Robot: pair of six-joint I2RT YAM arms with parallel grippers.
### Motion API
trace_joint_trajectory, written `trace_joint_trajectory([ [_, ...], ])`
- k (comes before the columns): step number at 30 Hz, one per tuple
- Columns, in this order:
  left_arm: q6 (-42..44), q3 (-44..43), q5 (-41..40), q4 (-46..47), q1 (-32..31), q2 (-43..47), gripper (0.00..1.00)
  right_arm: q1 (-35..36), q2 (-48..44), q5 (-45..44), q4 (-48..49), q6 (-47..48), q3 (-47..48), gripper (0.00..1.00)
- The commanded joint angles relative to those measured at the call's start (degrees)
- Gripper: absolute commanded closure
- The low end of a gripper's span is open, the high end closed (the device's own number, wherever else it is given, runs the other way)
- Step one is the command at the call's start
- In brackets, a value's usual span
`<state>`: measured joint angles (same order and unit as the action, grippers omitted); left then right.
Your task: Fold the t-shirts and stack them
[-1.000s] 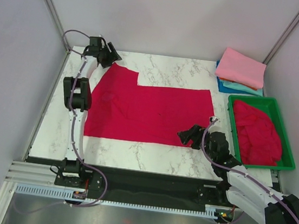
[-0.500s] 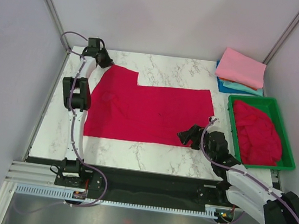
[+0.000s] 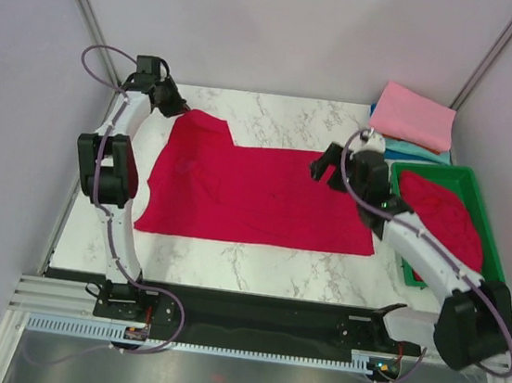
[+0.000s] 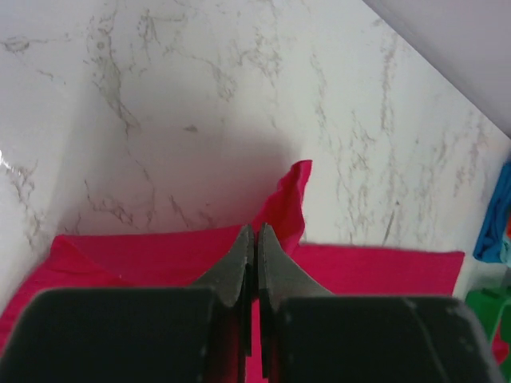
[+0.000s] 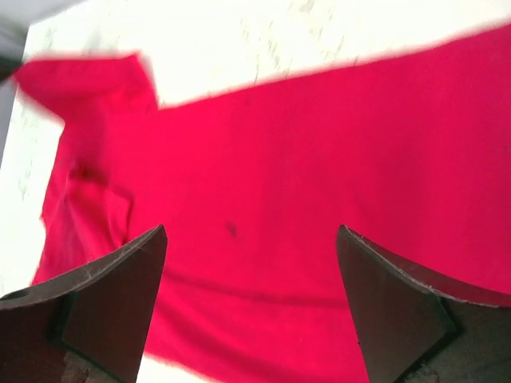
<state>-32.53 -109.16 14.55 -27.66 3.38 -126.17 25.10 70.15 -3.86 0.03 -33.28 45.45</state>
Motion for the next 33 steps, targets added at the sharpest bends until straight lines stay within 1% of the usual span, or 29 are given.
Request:
trace_joint_trajectory([
  [1, 1.06, 6.14, 2.94, 0.33, -0.56, 9.09, 0.98, -6.89, 10.59, -0.57, -13.64, 3.48, 12.7, 0.06],
  [2, 1.24, 8.68, 3.12, 0.33, -0.56, 9.97, 0.98, -8.65, 13.32, -0.28, -15.22, 3.74, 15.43, 0.06],
  [3, 1.59, 9.84, 3.38, 0.33, -0.65, 11.54, 0.98, -10.84, 18.13, -0.62, -18.89, 4.88, 21.03, 0.07],
  [5, 2.04, 13.26, 3.56, 0.41, -0.65, 12.96, 0.98, -12.35, 22.12, -3.17, -21.12, 6.72, 25.89, 0.08],
  [6, 2.12, 14.06, 3.91, 0.41, -0.74, 13.58, 0.98, -12.62, 25.62, -3.96, -22.52, 7.43, 30.18, 0.08],
  [7, 2.82, 15.37, 4.69, 0.41, -0.74, 14.28, 0.98, -13.06, 27.3, -4.66, -23.14, 8.66, 32.31, 0.09],
  [8, 3.09, 15.99, 4.88, 0.33, -0.91, 14.46, 0.98, -13.76, 29.06, -6.06, -24.71, 9.1, 36.77, 0.1],
  [9, 3.53, 16.61, 5.05, 0.33, -1.0, 14.72, 0.98, -14.11, 32.73, -6.94, -26.04, 9.46, 39.08, 0.1],
  [11, 4.32, 18.19, 5.32, 0.33, -1.09, 15.25, 0.98, -15.08, 35.92, -8.53, -28.24, 9.89, 43.12, 0.13],
  [13, 4.58, 19.16, 5.49, 0.33, -1.18, 15.6, 0.98, -15.52, 39.88, -10.29, -28.16, 10.77, 46.91, 0.14],
  [14, 4.58, 19.25, 5.93, 0.33, -1.18, 15.6, 0.98, -15.44, 42.93, -11.08, -28.42, 11.21, 49.27, 0.15],
  [17, 4.5, 18.55, 7.95, 0.33, -1.62, 15.43, 0.98, -15.7, 47.61, -12.93, -29.91, 11.74, 54.19, 0.17],
  [18, 4.58, 18.38, 8.3, 0.33, -1.71, 15.51, 0.98, -15.79, 50.23, -13.36, -30.0, 11.74, 55.17, 0.18],
  [24, 5.02, 17.85, 8.92, -0.38, -1.79, 16.22, 0.98, -15.96, 58.86, -13.63, -31.06, 11.04, 61.51, 0.23],
  [29, 4.85, 17.85, 10.15, -0.55, -1.71, 16.13, 0.98, -16.22, 62.29, -16.18, -31.32, 11.13, 63.44, 0.26],
  [33, 4.5, 17.85, 10.15, -0.55, -1.71, 16.04, 0.98, -16.4, 63.53, -16.62, -30.88, 11.22, 63.62, 0.29],
])
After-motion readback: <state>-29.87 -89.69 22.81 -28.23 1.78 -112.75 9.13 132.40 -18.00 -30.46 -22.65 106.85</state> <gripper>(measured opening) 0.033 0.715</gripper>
